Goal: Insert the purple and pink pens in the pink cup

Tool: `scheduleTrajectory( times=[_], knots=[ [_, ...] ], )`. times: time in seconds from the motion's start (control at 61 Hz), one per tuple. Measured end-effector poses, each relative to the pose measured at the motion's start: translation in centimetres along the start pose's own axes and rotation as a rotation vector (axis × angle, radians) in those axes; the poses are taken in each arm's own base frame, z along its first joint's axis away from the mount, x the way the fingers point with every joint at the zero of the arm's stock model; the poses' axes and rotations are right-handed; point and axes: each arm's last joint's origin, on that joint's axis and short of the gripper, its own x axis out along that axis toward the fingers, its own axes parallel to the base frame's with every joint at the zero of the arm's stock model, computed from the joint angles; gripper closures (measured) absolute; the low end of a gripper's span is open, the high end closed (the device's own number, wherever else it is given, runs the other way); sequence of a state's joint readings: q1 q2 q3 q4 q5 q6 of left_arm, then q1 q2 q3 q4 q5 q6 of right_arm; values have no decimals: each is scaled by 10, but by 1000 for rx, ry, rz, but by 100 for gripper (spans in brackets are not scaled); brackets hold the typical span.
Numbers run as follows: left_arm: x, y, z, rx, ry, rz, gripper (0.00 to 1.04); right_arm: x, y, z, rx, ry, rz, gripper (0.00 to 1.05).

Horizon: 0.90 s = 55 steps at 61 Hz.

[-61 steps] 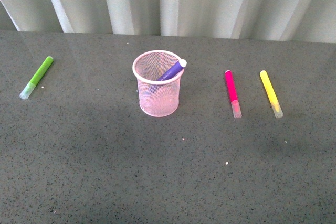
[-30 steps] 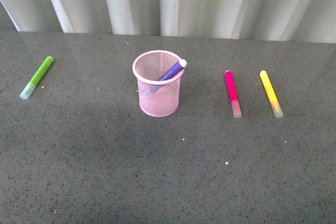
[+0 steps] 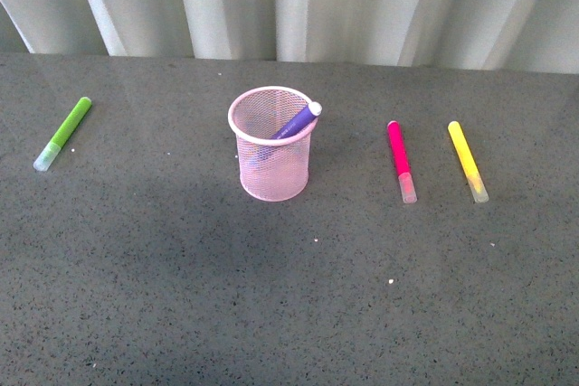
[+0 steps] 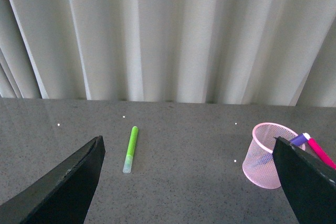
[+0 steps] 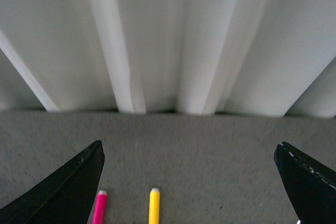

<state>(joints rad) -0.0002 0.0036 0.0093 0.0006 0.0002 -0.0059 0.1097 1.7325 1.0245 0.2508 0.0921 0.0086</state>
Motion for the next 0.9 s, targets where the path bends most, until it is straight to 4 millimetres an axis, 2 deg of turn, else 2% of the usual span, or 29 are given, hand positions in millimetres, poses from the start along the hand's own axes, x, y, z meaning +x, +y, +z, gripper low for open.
scheduleTrajectory(
  times=[0.066,0.131,0.263,0.394,0.591,0.902],
  knots=[
    [0,0,0,0,0,0,7,23,12,-14,-1,110,19,7],
    [0,0,0,0,0,0,7,51,30,-36,11,262,48,7],
    [0,0,0,0,0,0,7,82,51,-62,26,402,55,7],
    [0,0,0,0,0,0,7,107,62,-85,49,501,20,7],
    [0,0,0,0,0,0,7,127,74,-101,88,553,8,7],
    [0,0,0,1,0,0,7,143,85,-99,122,548,11,7]
  ],
)
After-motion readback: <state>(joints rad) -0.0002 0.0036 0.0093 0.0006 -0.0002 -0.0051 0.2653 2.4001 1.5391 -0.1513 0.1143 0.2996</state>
